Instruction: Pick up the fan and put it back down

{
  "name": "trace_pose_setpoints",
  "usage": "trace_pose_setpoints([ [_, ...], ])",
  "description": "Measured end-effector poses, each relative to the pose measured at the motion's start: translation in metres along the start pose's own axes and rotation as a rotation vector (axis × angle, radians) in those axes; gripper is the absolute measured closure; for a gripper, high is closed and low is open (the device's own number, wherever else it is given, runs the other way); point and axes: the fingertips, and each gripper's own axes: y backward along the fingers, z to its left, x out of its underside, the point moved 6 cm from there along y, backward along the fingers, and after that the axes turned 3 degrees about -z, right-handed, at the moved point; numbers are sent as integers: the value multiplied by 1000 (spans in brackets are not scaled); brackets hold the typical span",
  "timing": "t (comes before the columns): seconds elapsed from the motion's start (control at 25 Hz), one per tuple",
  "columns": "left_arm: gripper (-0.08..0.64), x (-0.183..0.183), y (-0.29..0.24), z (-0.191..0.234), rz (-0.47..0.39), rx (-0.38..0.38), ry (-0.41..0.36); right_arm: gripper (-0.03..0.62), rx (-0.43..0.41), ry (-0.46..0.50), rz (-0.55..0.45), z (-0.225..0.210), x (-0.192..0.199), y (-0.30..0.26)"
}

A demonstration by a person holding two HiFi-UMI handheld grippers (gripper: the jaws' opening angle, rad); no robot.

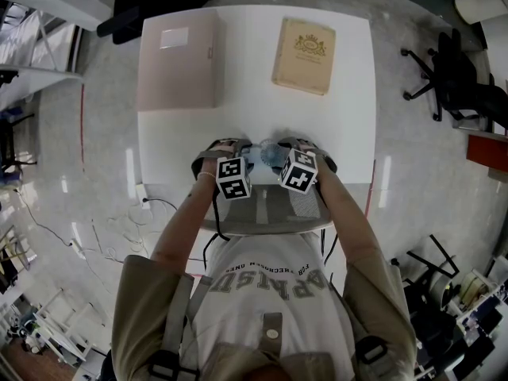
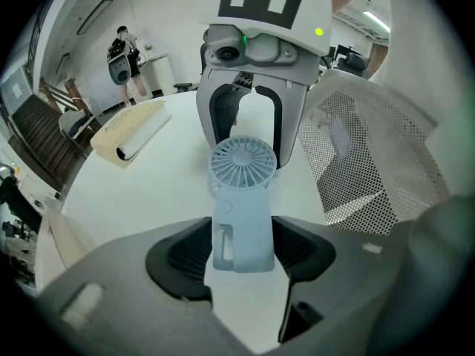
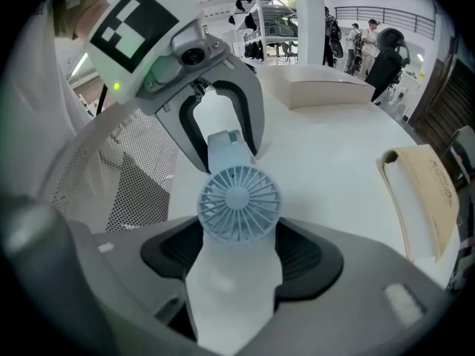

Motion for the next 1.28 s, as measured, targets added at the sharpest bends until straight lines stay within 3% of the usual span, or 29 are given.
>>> trace_pose_setpoints([
  [0.48,301,1,0,1,-3,4,16,305,20,28,7,-1,1,-2],
  [1.0,295,4,0,2,-21,1,53,293,-3,-26,-39,0,1,1],
  [1.28,276,8,0,5,-48,-1,119,270,10,-88,-83,-2,4,10],
])
